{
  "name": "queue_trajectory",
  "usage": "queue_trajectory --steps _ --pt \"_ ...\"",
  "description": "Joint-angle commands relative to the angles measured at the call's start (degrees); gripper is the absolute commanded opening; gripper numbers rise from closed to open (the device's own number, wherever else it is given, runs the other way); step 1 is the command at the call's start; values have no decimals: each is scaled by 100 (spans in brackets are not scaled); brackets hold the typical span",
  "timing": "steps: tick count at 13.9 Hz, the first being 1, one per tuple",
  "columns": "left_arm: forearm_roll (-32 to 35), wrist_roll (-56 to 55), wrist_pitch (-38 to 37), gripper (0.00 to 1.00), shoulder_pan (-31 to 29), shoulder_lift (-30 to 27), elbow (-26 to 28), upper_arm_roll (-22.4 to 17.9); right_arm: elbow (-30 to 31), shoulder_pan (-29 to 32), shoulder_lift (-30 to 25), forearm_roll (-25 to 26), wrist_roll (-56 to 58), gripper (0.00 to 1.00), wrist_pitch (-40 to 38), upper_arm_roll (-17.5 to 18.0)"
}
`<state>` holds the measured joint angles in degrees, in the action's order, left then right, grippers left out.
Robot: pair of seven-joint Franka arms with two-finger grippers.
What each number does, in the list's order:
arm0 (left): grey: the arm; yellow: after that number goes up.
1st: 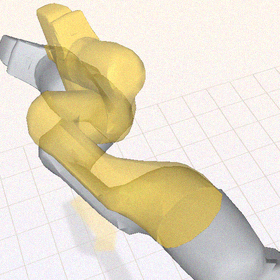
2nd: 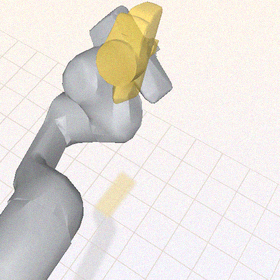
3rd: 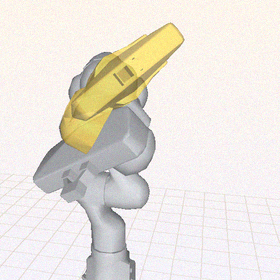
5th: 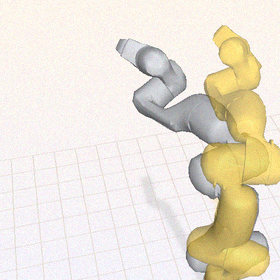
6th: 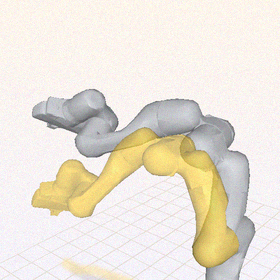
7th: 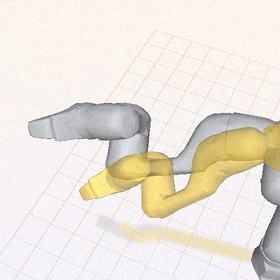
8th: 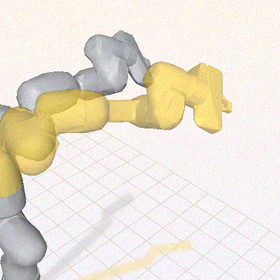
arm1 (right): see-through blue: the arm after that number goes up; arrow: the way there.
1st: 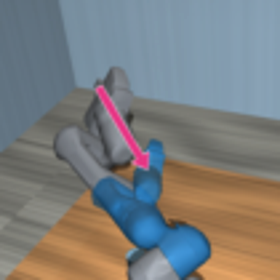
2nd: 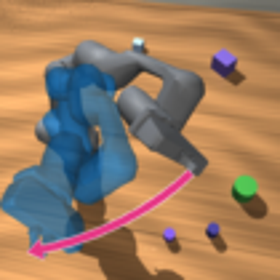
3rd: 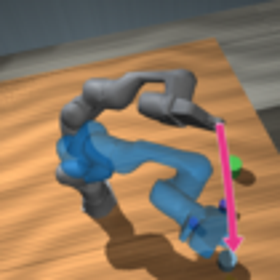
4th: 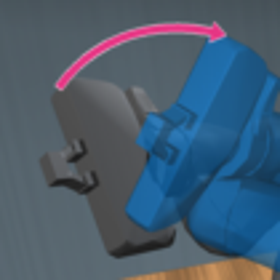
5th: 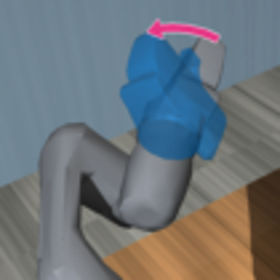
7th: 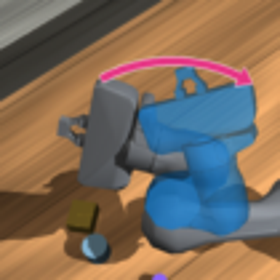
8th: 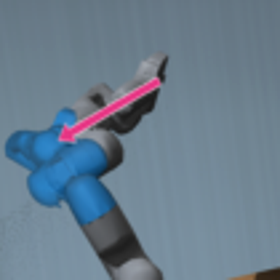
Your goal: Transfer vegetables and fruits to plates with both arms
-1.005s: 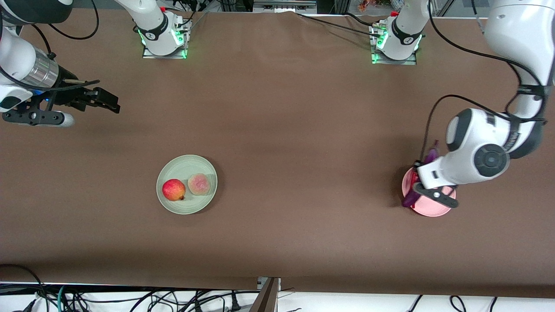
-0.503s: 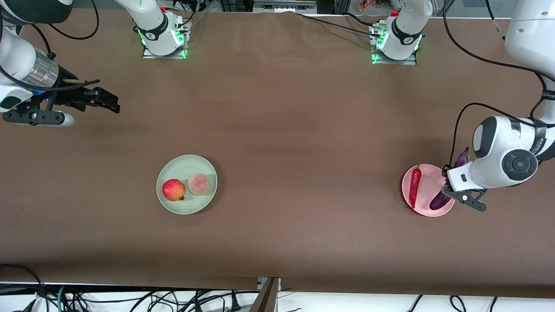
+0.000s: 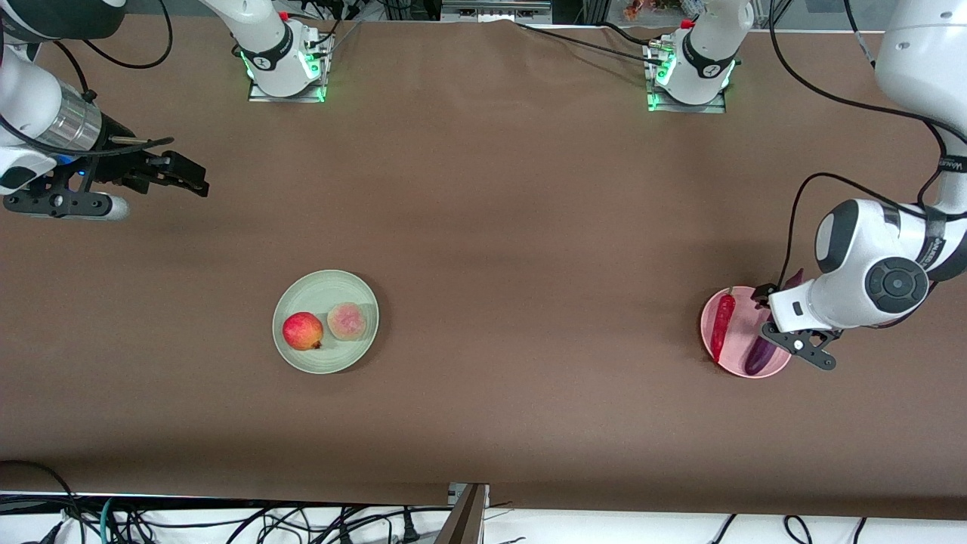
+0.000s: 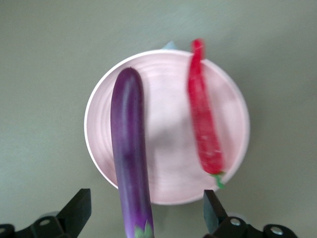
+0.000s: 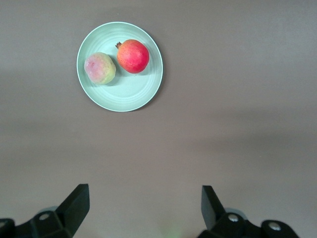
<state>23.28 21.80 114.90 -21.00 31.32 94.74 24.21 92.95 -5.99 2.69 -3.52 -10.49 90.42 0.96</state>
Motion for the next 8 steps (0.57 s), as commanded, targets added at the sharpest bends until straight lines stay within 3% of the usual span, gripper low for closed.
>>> queue_trajectory --steps 1,4,7,8 --pt "-209 -393 -738 100 -18 -827 106 434 -23 28 -41 79 109 100 -86 36" --pt "-718 -853 -1809 100 -18 -1531 -287 663 -23 19 -41 79 118 100 -104 45" --pt "-1333 -862 -2901 100 -1 -1542 -1490 629 -14 10 -41 79 109 100 -113 54" --pt "-1396 -897 -2921 100 86 -1681 -1528 576 -14 2 -32 79 109 100 -113 62"
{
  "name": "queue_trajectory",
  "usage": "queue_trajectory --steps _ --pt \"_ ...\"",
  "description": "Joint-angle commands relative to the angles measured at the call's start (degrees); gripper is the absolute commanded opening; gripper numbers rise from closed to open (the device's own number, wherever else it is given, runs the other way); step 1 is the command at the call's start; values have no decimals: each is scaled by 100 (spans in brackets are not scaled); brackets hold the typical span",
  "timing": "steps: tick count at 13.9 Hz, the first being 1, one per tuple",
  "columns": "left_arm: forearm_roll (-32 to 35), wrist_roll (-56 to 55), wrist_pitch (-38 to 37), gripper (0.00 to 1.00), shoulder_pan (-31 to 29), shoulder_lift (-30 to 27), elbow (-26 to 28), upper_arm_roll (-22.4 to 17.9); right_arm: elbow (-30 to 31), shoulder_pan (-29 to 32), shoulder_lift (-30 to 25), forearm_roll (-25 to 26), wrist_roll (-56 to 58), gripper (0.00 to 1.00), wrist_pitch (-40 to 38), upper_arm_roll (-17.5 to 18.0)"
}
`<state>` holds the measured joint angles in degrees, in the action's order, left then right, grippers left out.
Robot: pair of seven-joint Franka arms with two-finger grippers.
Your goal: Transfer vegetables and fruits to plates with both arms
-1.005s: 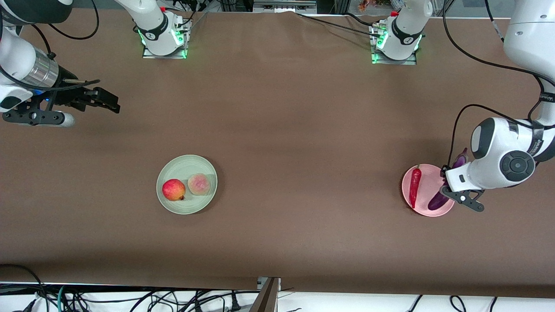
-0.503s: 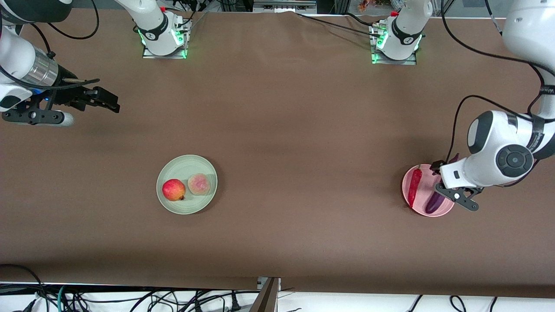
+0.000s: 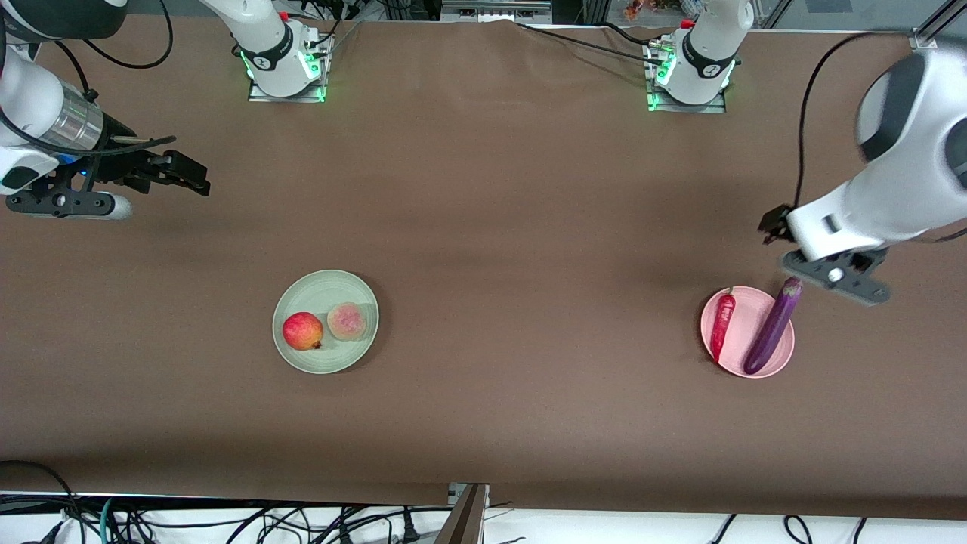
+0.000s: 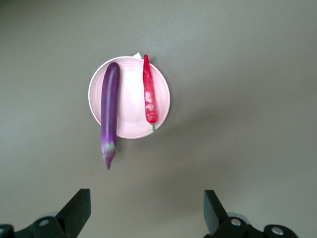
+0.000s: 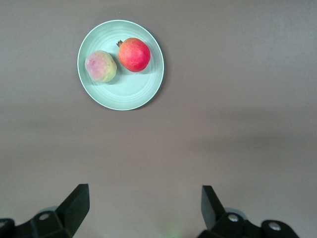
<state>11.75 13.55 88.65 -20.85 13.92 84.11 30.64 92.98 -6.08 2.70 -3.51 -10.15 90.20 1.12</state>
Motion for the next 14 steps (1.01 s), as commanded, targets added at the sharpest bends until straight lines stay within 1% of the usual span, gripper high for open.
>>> queue_trajectory --steps 1,2,3,4,5,6,7,8,9,10,11,14 --pt "-218 -193 -409 100 281 -46 -535 -85 -17 11 -15 79 74 100 -90 47" --pt "-209 -325 -593 100 484 -152 -571 -207 -17 11 -15 79 74 100 -82 47" --pt "-217 -553 -612 100 973 -318 -545 -686 -17 11 -6 79 74 100 -73 47" --pt "-322 -825 -578 100 1587 -442 -475 -1474 -8 11 -6 79 74 100 -64 47" --pt "-532 -1036 -569 100 2028 -521 -457 -1970 -8 11 -6 79 83 100 -64 47" --pt "-621 -1221 -551 100 2198 -652 -344 -2201 -8 19 -15 79 118 100 -81 38" --pt "-639 -1319 -386 100 2339 -889 -55 -2377 -8 28 -50 79 162 100 -81 29" --pt "-674 -1372 -71 100 2514 -1213 374 -2596 -26 28 -59 62 162 100 -81 3" --pt "-744 -1425 133 100 2594 -1616 883 -2677 -26 28 -120 61 153 100 -90 11" --pt "-849 -1443 126 100 2595 -1855 1166 -2695 -26 28 -199 79 162 100 -82 11" --pt "-859 -1417 134 100 2508 -1927 1308 -2704 -69 28 -199 70 162 100 -81 20" --pt "-824 -1355 152 100 2411 -1893 1275 -2704 -96 28 -217 88 162 100 -125 38"
